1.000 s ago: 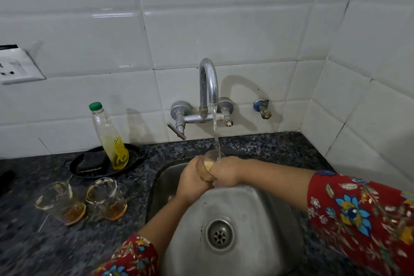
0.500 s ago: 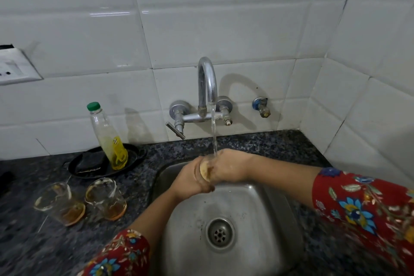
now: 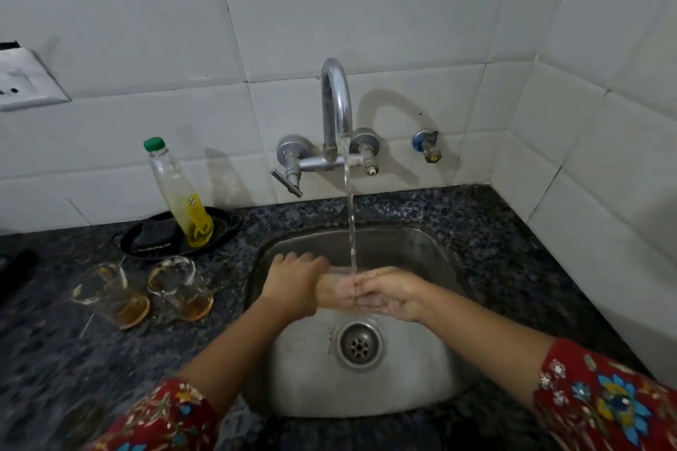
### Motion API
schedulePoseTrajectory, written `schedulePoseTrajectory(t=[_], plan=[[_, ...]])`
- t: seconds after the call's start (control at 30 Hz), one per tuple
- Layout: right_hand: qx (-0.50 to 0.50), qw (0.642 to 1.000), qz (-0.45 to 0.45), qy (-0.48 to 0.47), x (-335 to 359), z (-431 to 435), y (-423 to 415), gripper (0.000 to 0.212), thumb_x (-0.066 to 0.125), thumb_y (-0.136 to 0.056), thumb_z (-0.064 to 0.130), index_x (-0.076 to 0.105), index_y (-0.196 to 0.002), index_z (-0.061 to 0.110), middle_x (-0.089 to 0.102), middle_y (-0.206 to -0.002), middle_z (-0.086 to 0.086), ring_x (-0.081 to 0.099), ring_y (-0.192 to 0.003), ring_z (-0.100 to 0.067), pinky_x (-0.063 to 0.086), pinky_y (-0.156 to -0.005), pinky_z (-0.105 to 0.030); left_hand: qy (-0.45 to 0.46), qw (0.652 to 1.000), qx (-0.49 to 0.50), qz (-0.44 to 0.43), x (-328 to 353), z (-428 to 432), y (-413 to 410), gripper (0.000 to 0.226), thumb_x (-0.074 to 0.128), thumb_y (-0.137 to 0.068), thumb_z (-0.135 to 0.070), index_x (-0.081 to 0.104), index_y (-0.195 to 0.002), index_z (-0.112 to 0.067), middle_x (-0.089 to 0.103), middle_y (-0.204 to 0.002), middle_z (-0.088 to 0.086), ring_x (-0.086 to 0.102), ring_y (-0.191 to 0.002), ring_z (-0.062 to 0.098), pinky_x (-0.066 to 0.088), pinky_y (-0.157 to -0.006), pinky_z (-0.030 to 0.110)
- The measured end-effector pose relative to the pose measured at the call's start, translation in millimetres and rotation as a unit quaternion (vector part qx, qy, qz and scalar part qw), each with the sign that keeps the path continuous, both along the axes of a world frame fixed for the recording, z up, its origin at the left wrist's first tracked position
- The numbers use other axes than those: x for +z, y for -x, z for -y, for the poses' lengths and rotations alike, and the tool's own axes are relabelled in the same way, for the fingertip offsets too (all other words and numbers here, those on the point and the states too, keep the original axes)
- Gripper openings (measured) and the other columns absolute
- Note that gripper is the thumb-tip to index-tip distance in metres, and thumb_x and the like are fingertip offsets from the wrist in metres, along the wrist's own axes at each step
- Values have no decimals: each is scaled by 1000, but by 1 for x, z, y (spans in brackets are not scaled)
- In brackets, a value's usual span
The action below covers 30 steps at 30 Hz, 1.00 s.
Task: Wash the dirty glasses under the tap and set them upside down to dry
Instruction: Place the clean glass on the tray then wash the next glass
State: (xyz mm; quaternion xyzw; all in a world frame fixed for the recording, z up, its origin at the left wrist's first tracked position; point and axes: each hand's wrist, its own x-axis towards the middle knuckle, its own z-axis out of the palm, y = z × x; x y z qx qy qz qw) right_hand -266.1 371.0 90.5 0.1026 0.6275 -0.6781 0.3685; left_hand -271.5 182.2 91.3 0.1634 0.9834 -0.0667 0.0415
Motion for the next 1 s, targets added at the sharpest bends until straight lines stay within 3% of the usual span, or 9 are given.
schedulePoseTrajectory(t=[0.23, 0.43, 0.5, 0.6, 0.67, 0.73, 0.8, 0.9, 1.0], plan=[[-48, 991, 115, 57, -21, -7, -13, 22, 45, -95, -2, 64, -101, 7, 75, -89, -5, 69, -85, -16, 52, -88, -33, 193, 981, -7, 31, 4, -1, -7, 45, 61, -86, -22, 48, -129, -23, 53, -128, 6, 49, -119, 28, 35, -100, 39], [83, 974, -207, -43, -11, 3, -16, 37, 46, -85, -16, 61, -112, 4, 68, -113, -14, 66, -94, -3, 51, -79, -23, -79, 992, 33, 91, 6, 13, 8, 68, 81, -66, -21, 53, -128, -21, 58, -128, -1, 55, -118, 22, 46, -96, 35], [240, 869, -397, -171, -6, -1, -4, 49, 49, -82, -10, 58, -124, 12, 59, -132, -8, 56, -118, -7, 47, -97, -34, -255, 955, 54, 144, -1, 18, 21, 70, 83, -60, -9, 57, -125, -19, 60, -123, -2, 59, -115, 18, 49, -92, 33], [382, 441, -719, -378, 1, -7, 35, 49, 66, -78, 4, 60, -125, 17, 60, -133, -3, 53, -126, -16, 29, -116, -39, -388, 905, -1, 173, -8, 19, 36, 67, 84, -53, 3, 60, -108, -27, 61, -106, -11, 60, -97, -10, 50, -89, 24], [412, 340, -769, -352, 9, -9, 53, 38, 75, -72, 2, 69, -108, 11, 70, -115, -7, 64, -111, -23, 48, -102, -38, -417, 891, -17, 180, -11, 12, 42, 73, 85, -51, 7, 56, -106, -31, 58, -106, -13, 55, -94, -22, 46, -89, 10], [464, 351, -732, -355, 22, -13, 63, 33, 68, -75, -3, 68, -105, 10, 70, -107, -11, 65, -102, -30, 56, -85, -43, -446, 876, -31, 181, -12, 2, 45, 75, 81, -52, 13, 54, -105, -32, 57, -109, -14, 54, -95, -26, 42, -85, 3], [466, 429, -655, -412, 31, -5, 58, 23, 57, -84, 2, 67, -103, 12, 68, -101, -12, 62, -94, -32, 54, -76, -41, -507, 848, -17, 157, -17, -9, 45, 71, 77, -55, 17, 58, -108, -28, 62, -108, -13, 59, -96, -19, 43, -83, 6], [393, 686, -465, -397, 30, 18, 51, 14, 54, -88, 5, 65, -96, 7, 59, -93, -8, 54, -89, -24, 44, -78, -32, -554, 830, 34, 54, -20, -21, 39, 51, 78, -62, -5, 62, -102, -32, 70, -96, -12, 64, -92, -7, 48, -81, 15], [405, 705, -462, -355, 34, 21, 50, 17, 56, -87, 3, 65, -99, 10, 61, -99, -7, 58, -99, -27, 47, -89, -37, -546, 835, 20, 63, -16, -16, 39, 53, 83, -63, -6, 60, -103, -32, 70, -93, -19, 64, -89, -7, 47, -77, 13]])
